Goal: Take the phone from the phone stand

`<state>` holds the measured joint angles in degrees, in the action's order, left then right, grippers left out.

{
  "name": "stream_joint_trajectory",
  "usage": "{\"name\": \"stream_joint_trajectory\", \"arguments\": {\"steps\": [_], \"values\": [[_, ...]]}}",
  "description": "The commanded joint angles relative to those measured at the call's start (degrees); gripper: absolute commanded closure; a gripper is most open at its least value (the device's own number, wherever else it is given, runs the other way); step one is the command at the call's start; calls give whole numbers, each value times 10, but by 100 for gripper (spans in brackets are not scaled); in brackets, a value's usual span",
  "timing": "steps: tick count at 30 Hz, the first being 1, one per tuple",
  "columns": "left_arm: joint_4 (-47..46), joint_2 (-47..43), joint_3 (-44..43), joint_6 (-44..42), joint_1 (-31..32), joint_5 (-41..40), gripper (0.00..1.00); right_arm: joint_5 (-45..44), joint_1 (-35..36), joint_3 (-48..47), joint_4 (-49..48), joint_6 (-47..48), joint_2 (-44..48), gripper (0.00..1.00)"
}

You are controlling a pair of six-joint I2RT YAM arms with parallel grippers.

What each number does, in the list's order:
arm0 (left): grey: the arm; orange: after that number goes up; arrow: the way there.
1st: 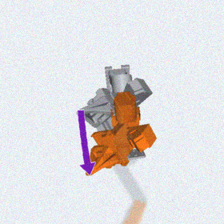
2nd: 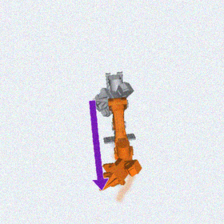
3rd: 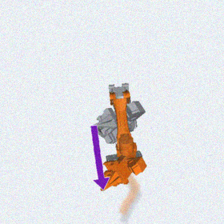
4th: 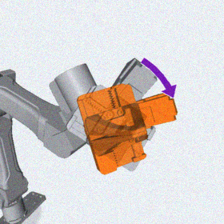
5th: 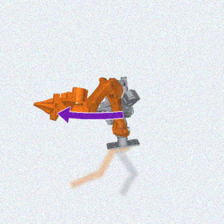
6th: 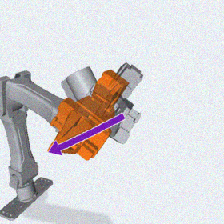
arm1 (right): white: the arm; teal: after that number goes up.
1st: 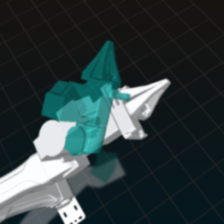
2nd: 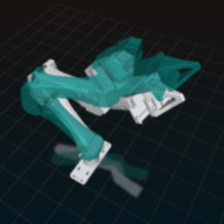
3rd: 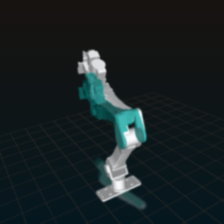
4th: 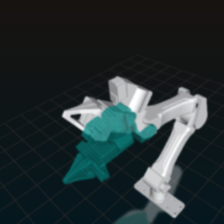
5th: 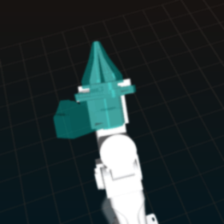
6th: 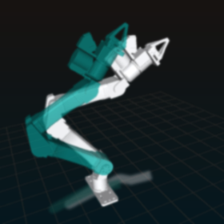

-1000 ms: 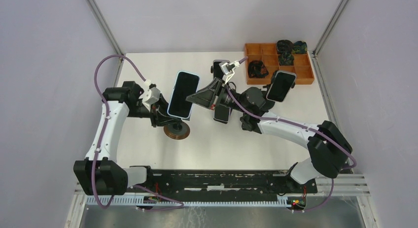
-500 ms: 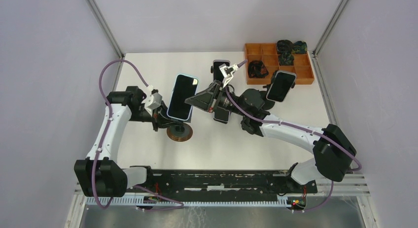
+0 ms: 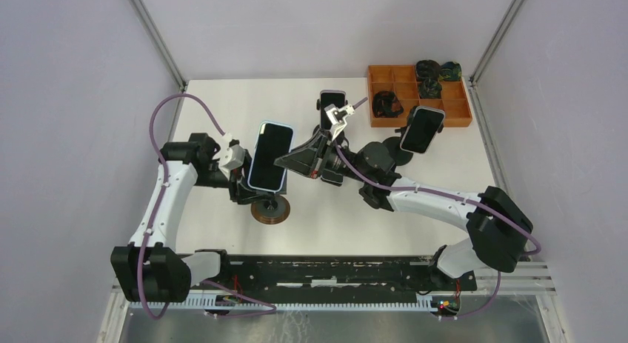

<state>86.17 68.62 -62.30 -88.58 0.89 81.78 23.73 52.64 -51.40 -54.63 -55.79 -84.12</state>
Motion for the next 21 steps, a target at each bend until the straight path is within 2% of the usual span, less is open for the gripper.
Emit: {"name": "stream_joint_trajectory", "arguments": {"steps": [1, 3, 11, 12, 18, 21], "values": [[-21, -16, 5, -4, 12, 67, 47, 0, 21, 1, -22, -10, -19, 100], [-21, -11, 1, -2, 12, 77, 54, 1, 23, 3, -23, -10, -19, 100], [-22, -16, 0, -2, 12, 94, 95, -15, 26, 27, -7, 9, -11, 100], [-22, -17, 0, 1, 12, 94, 98, -17, 27, 27, 2, 16, -9, 100], [-22, -35, 4, 4, 12, 75, 98, -40, 27, 37, 49, 70, 6, 100], [-23, -51, 4, -12, 12, 46, 98, -48, 26, 41, 64, 82, 10, 94]]}}
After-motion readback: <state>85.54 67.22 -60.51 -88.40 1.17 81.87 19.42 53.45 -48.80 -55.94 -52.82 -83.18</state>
